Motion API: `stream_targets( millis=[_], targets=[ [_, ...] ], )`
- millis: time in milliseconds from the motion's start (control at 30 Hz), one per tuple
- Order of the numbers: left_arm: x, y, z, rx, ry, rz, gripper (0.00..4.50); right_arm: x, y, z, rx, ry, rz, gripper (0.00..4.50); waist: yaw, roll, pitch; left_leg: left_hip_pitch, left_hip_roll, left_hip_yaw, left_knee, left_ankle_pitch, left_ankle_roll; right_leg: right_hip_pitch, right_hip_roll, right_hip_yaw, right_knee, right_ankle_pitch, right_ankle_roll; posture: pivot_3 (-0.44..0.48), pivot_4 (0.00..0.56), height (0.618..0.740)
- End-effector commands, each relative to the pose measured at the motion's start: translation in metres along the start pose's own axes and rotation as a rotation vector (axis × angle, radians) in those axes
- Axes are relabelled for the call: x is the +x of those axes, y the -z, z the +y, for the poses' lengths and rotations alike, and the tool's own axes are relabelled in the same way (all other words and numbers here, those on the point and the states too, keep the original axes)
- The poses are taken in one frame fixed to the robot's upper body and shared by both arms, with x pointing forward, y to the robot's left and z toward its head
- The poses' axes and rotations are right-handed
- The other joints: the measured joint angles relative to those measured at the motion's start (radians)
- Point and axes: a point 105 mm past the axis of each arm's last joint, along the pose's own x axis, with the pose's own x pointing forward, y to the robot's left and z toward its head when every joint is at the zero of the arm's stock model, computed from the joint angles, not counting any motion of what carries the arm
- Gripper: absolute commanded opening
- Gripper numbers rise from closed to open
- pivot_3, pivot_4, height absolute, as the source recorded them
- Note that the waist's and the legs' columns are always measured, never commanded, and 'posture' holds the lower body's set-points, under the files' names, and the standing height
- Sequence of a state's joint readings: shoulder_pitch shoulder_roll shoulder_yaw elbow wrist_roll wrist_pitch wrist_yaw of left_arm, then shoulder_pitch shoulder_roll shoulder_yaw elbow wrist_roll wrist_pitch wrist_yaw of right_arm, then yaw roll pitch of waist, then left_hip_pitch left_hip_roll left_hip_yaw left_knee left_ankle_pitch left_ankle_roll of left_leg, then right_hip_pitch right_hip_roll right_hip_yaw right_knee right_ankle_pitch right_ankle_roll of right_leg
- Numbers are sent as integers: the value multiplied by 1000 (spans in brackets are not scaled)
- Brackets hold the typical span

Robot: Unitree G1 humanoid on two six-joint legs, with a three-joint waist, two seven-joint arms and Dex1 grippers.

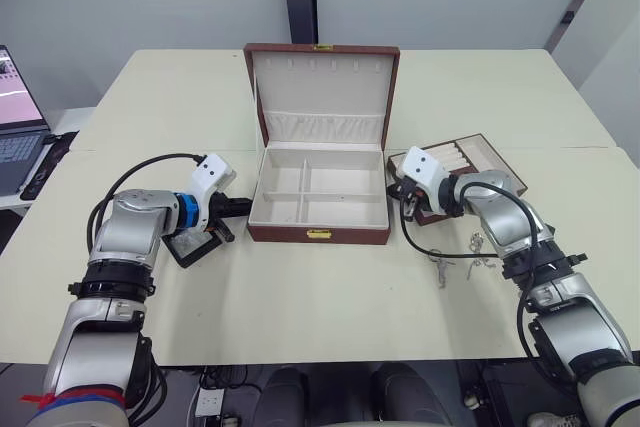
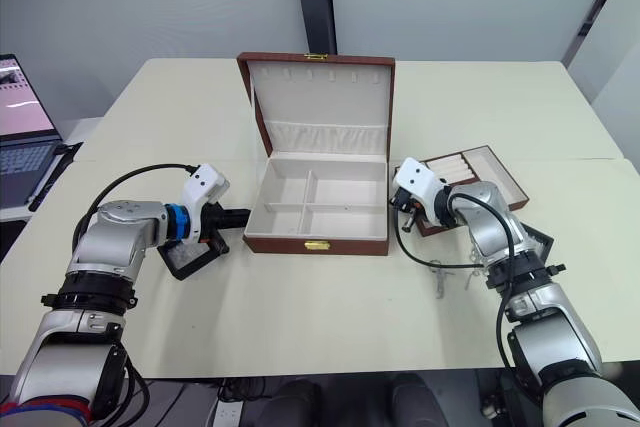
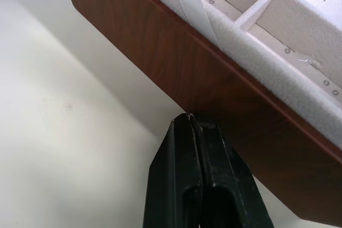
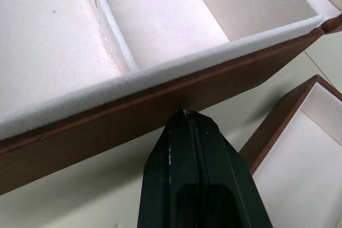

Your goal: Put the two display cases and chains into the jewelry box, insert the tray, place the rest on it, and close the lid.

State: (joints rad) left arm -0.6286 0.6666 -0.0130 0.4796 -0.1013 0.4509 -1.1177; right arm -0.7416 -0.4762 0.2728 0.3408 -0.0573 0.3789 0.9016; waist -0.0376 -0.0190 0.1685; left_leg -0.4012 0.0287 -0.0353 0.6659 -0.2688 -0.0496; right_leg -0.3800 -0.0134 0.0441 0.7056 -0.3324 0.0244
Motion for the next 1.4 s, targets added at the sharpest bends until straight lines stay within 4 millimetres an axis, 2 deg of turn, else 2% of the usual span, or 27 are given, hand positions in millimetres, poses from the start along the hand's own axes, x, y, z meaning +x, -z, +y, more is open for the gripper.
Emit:
stream_targets(
  millis=[33, 300, 467, 533, 667, 800, 900, 1067, 1167, 1300, 1400],
  targets=[
    [-2, -18, -4, 44, 12, -66, 0, -10, -28, -8, -65, 18, -73, 20, 0, 0, 0, 0, 0, 0, 0, 0, 0, 0, 0, 0, 0, 0, 0, 0, 150, 740],
    [-14, -12, 6, 51, -34, -61, 0, -34, -21, -23, -86, 73, -33, 20, 4, 0, 0, 0, 0, 0, 0, 0, 0, 0, 0, 0, 0, 0, 0, 0, 150, 740],
    [-38, -16, 13, 68, -83, -92, 0, -61, -20, -34, -136, 129, -55, 20, 4, 0, 0, 0, 0, 0, 0, 0, 0, 0, 0, 0, 0, 0, 0, 0, 150, 740],
    [-53, -19, 14, 74, -98, -122, 0, -75, -18, -37, -168, 147, -61, 20, 4, 0, 0, 0, 0, 0, 0, 0, 0, 0, -2, 0, -1, 0, 0, 0, 150, 740],
    [-96, -22, 25, 52, -192, -208, 0, -112, -3, -39, -141, 164, -58, 20, 5, 0, 0, 0, 0, 0, -1, 0, 0, 0, -4, 0, -2, 0, 0, 0, 150, 740],
    [-151, 6, 37, 17, -359, -169, 0, -162, 25, -46, -113, 219, 22, 20, 3, 0, 0, 0, 1, 0, -2, 0, 0, 1, -5, 0, -3, 0, 0, 0, 150, 740],
    [-183, 27, 37, -36, -439, -172, 0, -188, 44, -39, -101, 215, 83, 20, 4, 0, 0, 1, 1, 0, -3, 0, 0, 1, -5, 0, -4, 0, 0, 0, 150, 740],
    [-221, 65, 32, -143, -544, -134, 0, -218, 70, -28, -66, 225, 161, 20, 5, 0, 0, 4, 1, -1, -3, 0, 0, 6, -5, -1, -6, 0, 0, 0, 150, 740],
    [-232, 88, 21, -209, -570, -99, 537, -233, 83, -22, -35, 230, 199, 0, 5, 0, 0, 4, 1, -1, -3, 0, 0, 7, -5, -2, -7, 0, 0, 0, 150, 740],
    [-245, 117, 7, -294, -598, -59, 1786, -248, 102, -9, 11, 194, 264, 0, 5, 0, 0, 5, 1, -1, -4, 0, 0, 8, -5, -1, -7, 0, 0, 0, 150, 740],
    [-253, 137, -5, -359, -611, -14, 2723, -257, 113, -1, 90, 169, 294, 600, 5, -1, 0, 5, 1, -2, -4, 0, 0, 8, -5, -1, -8, 0, 0, 0, 150, 740]
  ],
)
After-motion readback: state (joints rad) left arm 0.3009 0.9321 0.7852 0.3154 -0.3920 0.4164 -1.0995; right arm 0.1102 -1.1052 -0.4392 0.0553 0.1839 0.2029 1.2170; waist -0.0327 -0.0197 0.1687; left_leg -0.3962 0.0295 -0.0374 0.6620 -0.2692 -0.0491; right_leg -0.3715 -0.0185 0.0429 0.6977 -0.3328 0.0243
